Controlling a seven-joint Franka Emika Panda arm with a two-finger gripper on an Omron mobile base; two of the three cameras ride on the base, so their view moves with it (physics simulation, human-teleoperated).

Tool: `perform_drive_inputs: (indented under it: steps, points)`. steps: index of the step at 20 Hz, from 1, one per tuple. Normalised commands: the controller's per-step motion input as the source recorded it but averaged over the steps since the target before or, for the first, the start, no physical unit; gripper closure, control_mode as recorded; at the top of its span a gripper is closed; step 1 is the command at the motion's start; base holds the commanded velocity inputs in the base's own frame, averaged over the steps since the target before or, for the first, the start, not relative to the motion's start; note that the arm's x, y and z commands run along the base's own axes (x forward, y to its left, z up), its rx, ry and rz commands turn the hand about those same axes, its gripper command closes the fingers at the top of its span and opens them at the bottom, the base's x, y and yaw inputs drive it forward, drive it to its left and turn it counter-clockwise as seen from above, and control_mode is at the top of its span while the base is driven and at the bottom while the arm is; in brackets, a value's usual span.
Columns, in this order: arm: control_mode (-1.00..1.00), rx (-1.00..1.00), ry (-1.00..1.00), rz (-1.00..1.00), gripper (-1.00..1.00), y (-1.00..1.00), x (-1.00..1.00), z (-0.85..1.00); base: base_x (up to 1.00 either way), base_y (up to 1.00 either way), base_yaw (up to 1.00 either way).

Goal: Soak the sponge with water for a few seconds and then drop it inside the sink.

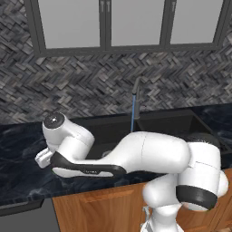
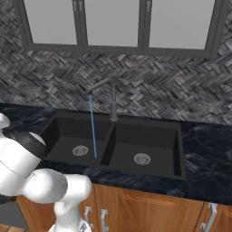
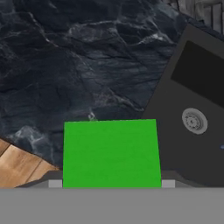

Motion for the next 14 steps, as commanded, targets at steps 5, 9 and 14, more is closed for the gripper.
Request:
perform_drive_inputs:
  steps: [5, 9, 14]
  points:
    - [-1.00, 0.00, -0.12, -0.06, 1.00, -0.37, 0.00, 0.17, 0.00, 0.00, 0.00]
    - [-1.00, 0.00, -0.12, -0.06, 1.00, -0.38, 0.10, 0.08, 0.00, 0.00, 0.00]
    - [-1.00, 0.00, -0.14, -0.09, 1.00, -0.43, 0.17, 0.00, 0.00, 0.00, 0.00]
